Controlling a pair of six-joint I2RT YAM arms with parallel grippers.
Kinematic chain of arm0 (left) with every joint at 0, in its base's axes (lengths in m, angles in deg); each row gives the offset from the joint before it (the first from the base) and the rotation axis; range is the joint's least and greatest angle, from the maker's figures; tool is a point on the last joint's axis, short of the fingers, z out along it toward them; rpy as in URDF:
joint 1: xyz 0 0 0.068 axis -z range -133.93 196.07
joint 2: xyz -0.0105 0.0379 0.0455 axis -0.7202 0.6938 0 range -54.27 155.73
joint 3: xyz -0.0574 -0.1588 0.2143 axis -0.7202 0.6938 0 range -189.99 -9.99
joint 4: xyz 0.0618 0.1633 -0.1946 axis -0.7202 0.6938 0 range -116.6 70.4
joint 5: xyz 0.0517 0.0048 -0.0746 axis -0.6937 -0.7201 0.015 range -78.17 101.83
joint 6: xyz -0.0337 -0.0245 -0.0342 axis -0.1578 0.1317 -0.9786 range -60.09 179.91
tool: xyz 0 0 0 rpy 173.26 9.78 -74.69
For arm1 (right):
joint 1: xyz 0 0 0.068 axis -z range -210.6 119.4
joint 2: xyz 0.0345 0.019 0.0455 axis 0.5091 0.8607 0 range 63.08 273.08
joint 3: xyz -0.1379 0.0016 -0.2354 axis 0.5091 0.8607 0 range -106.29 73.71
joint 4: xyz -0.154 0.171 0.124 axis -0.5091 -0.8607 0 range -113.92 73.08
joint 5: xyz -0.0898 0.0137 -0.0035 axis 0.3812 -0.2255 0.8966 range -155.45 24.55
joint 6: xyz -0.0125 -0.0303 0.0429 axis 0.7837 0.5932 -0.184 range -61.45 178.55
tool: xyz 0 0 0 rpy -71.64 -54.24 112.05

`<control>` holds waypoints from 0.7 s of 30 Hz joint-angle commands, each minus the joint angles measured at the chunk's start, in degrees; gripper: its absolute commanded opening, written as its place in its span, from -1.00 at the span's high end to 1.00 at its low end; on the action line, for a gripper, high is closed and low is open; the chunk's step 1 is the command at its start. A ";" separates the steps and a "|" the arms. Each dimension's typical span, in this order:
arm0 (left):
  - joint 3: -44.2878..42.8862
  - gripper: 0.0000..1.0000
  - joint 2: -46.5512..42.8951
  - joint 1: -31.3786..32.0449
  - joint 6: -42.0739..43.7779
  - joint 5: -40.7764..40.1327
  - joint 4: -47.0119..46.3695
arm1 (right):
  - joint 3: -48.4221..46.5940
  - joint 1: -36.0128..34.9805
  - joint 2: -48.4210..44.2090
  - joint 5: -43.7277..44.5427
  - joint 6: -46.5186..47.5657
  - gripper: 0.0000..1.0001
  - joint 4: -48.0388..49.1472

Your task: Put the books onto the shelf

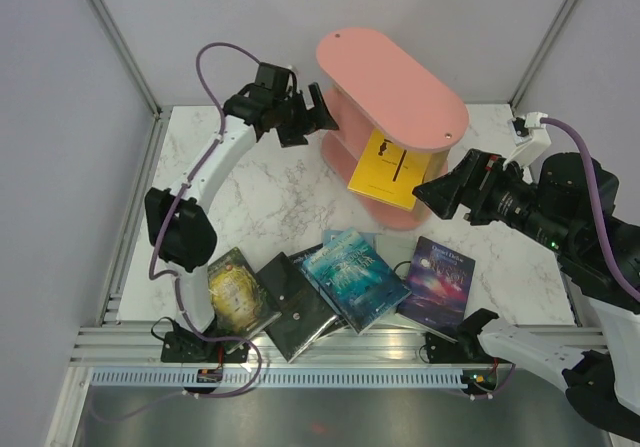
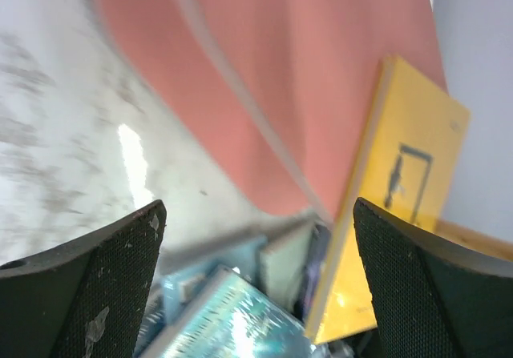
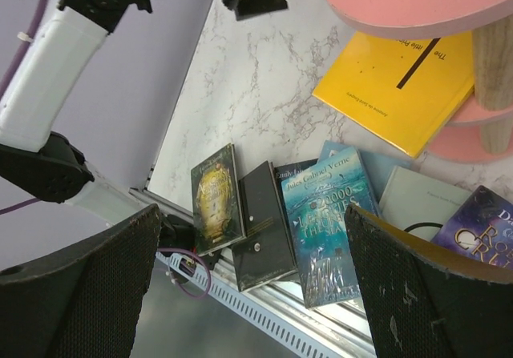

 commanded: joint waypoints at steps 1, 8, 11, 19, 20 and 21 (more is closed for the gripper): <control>-0.38 -1.00 -6.27 -1.63 7.45 -10.88 2.07 | 0.70 -0.19 0.36 -1.07 0.49 -0.96 0.97; 11.00 -0.79 -14.52 2.23 5.61 -7.10 5.07 | 1.75 -0.19 0.01 -0.46 0.23 -0.96 1.67; 18.83 -0.37 -20.76 5.57 4.82 -7.01 5.06 | 2.11 -0.19 -0.34 0.07 0.14 -0.96 1.68; 31.16 0.60 -31.14 10.41 4.46 -7.63 2.35 | 4.65 -0.19 -0.43 -0.37 0.32 -0.96 2.46; 32.56 0.93 -30.88 10.76 4.46 -7.19 1.99 | 4.91 -0.19 -0.34 -0.46 0.40 -0.96 2.73; 33.10 0.95 -30.62 11.02 4.20 -6.75 1.47 | 4.92 -0.19 -0.17 -0.37 0.58 -0.96 2.82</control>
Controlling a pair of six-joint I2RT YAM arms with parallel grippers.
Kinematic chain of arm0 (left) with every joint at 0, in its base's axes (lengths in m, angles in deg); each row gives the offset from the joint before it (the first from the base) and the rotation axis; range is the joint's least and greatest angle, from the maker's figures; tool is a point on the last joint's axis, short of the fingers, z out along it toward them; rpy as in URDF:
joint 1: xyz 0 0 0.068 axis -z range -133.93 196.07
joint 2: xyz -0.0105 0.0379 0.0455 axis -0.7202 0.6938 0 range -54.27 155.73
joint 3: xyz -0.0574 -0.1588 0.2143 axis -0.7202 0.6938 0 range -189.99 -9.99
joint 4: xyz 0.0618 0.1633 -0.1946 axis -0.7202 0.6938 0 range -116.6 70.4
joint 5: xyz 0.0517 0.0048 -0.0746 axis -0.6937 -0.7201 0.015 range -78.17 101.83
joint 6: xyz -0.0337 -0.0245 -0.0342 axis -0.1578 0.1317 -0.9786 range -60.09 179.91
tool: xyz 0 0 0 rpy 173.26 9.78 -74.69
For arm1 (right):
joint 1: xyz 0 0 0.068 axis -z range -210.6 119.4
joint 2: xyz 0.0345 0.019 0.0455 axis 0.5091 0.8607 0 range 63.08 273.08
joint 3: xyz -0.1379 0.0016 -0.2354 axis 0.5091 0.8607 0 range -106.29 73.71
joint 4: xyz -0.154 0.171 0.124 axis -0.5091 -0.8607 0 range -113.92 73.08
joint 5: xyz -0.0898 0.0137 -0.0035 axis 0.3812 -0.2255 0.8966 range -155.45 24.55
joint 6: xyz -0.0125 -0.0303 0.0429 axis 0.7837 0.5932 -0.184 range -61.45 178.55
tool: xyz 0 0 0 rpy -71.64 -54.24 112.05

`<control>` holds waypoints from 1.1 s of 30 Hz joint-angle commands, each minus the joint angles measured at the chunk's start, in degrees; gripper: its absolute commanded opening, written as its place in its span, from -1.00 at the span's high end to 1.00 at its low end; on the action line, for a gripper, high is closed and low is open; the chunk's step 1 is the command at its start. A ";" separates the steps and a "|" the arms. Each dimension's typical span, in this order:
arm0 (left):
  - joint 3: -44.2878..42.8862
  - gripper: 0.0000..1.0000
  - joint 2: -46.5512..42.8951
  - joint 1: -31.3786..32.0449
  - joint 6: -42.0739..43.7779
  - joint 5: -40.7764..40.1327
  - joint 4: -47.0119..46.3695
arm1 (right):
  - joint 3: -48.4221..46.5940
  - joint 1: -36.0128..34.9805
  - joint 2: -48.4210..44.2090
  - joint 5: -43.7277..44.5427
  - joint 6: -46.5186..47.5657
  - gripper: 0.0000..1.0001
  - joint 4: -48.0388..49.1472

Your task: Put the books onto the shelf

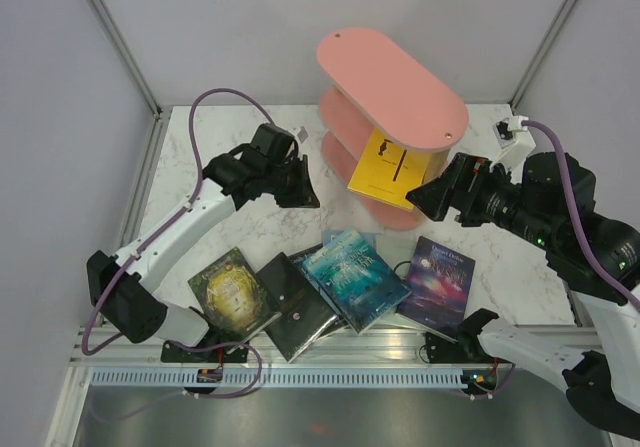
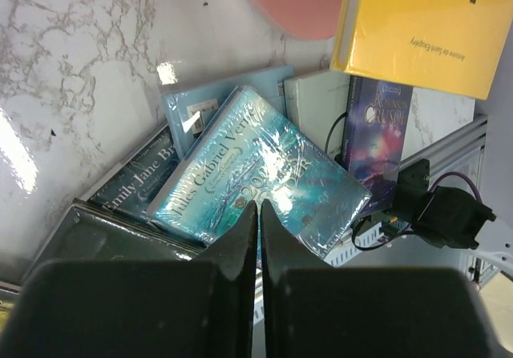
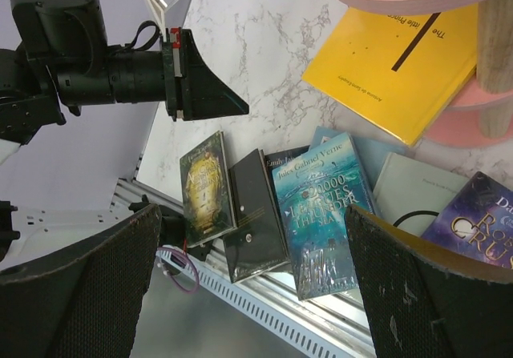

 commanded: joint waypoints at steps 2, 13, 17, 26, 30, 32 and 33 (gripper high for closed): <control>3.03 0.95 0.31 1.45 -0.43 -0.21 -5.03 | 0.48 -0.10 0.49 0.17 0.78 -0.96 2.10; -4.52 0.95 9.54 4.88 -2.46 -0.12 -8.29 | 1.71 -0.10 0.23 0.35 1.92 -0.96 2.36; -7.25 0.95 12.09 4.88 -2.37 -0.04 -8.20 | 2.67 -0.19 -0.47 0.88 2.01 -0.96 2.36; -14.63 0.95 19.29 4.53 -0.79 -0.65 -8.12 | 2.76 -0.19 -0.04 1.58 3.33 -0.96 2.19; -18.32 0.95 22.37 3.13 0.26 -0.65 -7.15 | 2.68 -0.19 0.49 1.67 4.29 -0.96 2.27; -20.43 0.95 23.51 2.25 0.53 -0.56 -6.54 | 2.59 -0.19 0.58 1.75 4.56 -0.96 2.19; -21.04 0.95 24.22 1.90 0.53 -0.48 -6.36 | 2.59 -0.10 0.67 1.76 4.73 -0.96 2.18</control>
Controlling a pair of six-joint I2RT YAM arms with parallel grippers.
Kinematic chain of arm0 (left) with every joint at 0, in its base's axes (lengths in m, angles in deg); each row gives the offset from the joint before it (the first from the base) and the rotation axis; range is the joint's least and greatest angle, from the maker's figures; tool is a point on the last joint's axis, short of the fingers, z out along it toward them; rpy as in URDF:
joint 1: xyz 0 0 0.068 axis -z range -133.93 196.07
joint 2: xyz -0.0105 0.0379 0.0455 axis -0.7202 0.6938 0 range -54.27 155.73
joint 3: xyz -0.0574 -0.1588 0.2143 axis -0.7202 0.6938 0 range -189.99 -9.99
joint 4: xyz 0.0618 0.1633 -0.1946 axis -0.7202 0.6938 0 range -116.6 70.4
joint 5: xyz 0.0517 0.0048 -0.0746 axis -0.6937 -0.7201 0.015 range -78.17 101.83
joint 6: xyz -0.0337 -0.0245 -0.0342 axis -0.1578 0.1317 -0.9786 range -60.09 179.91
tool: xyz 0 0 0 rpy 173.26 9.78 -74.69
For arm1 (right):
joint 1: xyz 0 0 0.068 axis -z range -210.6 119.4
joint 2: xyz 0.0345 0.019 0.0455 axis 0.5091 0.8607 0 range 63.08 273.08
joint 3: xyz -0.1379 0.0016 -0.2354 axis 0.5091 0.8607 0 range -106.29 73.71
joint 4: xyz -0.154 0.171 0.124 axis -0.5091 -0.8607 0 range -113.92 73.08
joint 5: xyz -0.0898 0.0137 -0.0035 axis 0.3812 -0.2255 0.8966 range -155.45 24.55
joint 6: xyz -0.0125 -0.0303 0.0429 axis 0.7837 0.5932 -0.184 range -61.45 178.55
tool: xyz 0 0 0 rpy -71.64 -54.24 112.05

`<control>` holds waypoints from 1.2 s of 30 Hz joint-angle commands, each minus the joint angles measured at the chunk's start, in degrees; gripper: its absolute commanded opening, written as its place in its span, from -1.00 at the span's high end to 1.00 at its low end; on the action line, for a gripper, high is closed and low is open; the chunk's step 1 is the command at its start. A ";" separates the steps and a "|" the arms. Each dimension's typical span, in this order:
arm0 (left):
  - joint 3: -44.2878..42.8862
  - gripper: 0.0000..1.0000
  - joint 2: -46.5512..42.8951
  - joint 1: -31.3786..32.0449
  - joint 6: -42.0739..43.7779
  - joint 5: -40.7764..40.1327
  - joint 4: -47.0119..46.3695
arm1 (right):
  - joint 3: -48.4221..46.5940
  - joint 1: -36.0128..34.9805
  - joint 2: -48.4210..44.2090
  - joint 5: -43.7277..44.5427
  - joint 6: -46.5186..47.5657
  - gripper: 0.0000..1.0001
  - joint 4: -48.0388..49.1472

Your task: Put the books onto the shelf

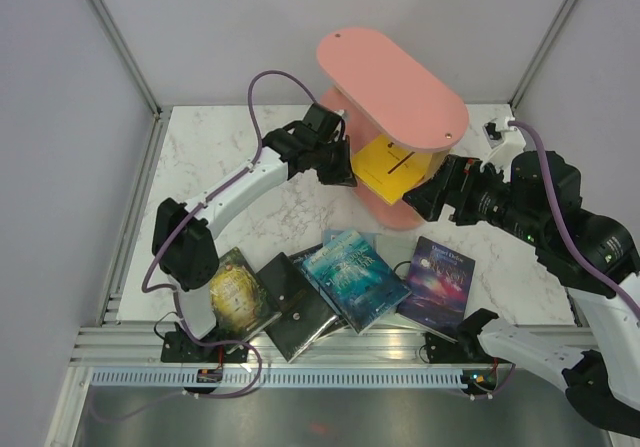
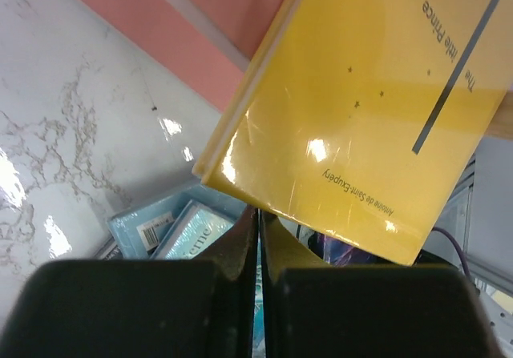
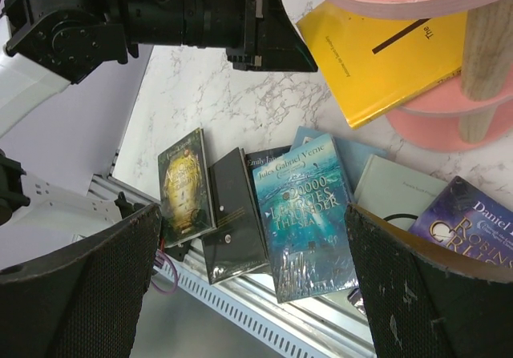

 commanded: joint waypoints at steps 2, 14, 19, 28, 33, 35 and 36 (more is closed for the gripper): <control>-5.75 0.95 2.34 -2.00 1.84 -0.54 0.02 | -0.47 -0.15 0.65 1.03 2.11 -0.96 0.98; 3.19 0.53 -9.85 -9.29 4.39 -2.56 3.63 | 1.45 -0.15 1.00 -4.22 5.36 -0.96 2.12; 16.02 -0.36 -16.81 -12.19 8.07 1.10 2.93 | 16.00 -0.15 -1.36 -10.74 2.56 -0.96 4.75; 40.19 -1.00 -25.85 -10.36 2.03 16.77 -7.35 | 42.03 -0.15 -10.69 -12.94 -6.94 -0.96 13.88; 49.86 -1.00 -35.59 -6.93 -4.04 15.28 -8.50 | 46.81 0.03 -9.38 -9.70 -8.52 -0.96 19.96; 51.89 -0.99 -38.16 -5.78 -6.32 14.67 -8.94 | 49.09 -0.06 -9.11 -9.08 -10.19 -0.96 23.30; 53.90 -1.00 -39.39 -5.34 -8.51 14.67 -9.98 | 49.88 -0.06 -9.02 -8.64 -10.89 -0.96 24.35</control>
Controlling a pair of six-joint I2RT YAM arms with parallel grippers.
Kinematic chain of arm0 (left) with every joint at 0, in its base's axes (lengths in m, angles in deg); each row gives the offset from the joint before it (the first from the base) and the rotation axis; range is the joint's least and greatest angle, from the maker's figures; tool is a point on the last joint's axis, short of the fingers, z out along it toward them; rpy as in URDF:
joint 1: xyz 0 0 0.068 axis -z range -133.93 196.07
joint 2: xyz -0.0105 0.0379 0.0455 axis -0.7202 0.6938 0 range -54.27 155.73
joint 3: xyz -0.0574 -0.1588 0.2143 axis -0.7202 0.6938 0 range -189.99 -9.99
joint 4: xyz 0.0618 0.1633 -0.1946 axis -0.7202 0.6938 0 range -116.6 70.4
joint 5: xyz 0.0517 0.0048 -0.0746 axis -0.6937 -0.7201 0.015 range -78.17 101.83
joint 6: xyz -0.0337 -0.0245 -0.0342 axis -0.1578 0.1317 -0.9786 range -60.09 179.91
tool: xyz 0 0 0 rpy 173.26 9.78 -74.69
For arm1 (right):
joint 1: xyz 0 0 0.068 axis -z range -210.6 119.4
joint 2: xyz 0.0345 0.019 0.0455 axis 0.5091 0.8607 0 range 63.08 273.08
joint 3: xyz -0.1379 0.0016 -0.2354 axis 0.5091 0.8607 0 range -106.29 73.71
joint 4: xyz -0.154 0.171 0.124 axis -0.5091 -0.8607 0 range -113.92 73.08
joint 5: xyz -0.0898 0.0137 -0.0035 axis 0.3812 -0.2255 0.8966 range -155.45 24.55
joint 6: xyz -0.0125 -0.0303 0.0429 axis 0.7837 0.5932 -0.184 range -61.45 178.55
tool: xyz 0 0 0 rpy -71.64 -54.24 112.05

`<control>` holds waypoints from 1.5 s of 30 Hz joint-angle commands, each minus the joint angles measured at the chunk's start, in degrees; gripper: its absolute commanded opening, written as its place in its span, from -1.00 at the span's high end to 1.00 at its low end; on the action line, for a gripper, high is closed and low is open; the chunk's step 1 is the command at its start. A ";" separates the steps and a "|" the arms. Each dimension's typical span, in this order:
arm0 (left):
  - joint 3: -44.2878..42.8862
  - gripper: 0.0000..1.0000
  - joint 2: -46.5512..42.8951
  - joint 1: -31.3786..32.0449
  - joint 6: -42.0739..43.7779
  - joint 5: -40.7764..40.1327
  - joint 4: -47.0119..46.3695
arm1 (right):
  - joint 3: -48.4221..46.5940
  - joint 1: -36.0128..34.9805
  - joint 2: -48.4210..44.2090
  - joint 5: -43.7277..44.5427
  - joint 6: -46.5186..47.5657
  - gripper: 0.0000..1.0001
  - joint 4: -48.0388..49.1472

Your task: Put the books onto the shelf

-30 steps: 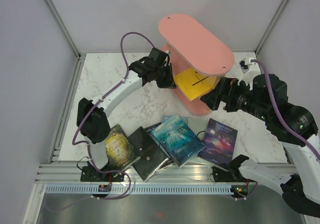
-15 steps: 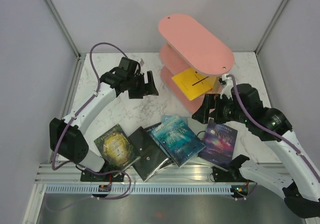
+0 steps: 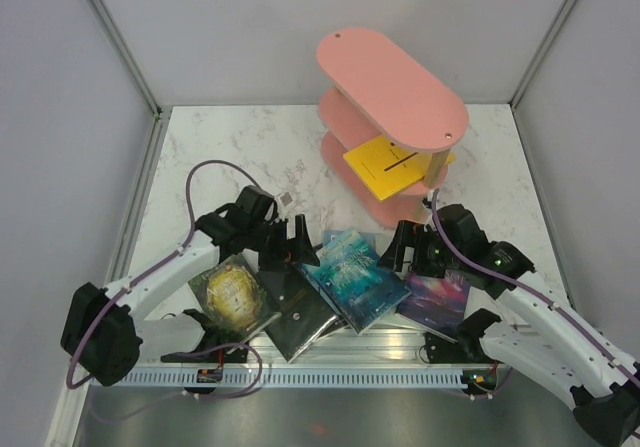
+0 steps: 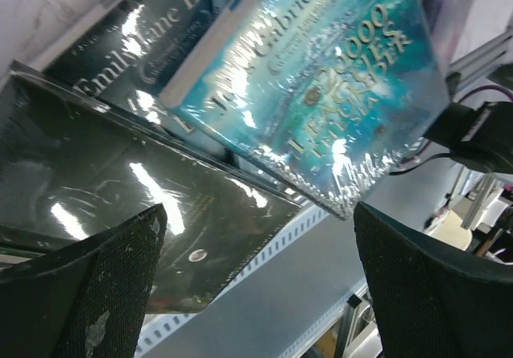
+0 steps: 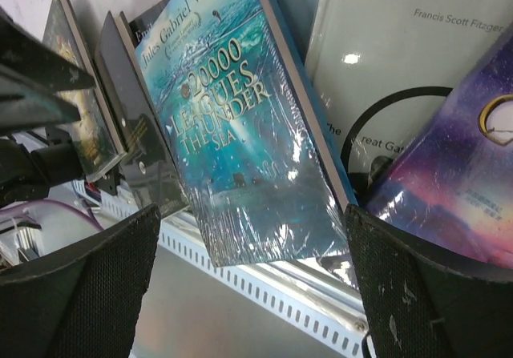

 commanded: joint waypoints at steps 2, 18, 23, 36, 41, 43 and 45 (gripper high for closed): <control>5.00 -0.99 -7.47 2.40 -9.62 1.44 -7.06 | 4.08 -0.02 0.18 2.89 -4.51 -0.96 11.10; 27.15 -0.97 -1.87 12.16 -31.77 1.34 -44.30 | 27.44 -0.02 0.82 -7.80 -11.26 -0.89 28.93; 32.16 -0.97 2.44 12.42 -35.21 3.46 -57.76 | 32.47 -0.02 -11.91 -12.39 -16.90 -0.79 32.64; 34.11 -0.96 13.43 12.42 -41.27 8.38 -83.97 | 36.96 -0.10 -27.24 -22.42 -27.98 -0.12 35.02; 33.84 -0.93 13.17 12.34 -42.33 9.53 -87.31 | 35.56 -0.02 -28.47 -21.46 -28.25 0.46 33.17; 33.84 -0.93 12.38 12.34 -42.24 10.40 -87.67 | 35.03 -0.10 -28.99 -21.02 -29.30 0.66 33.69; 33.67 -0.93 11.16 12.42 -42.16 11.37 -87.76 | 34.07 -0.10 -29.44 -20.84 -30.09 1.00 34.22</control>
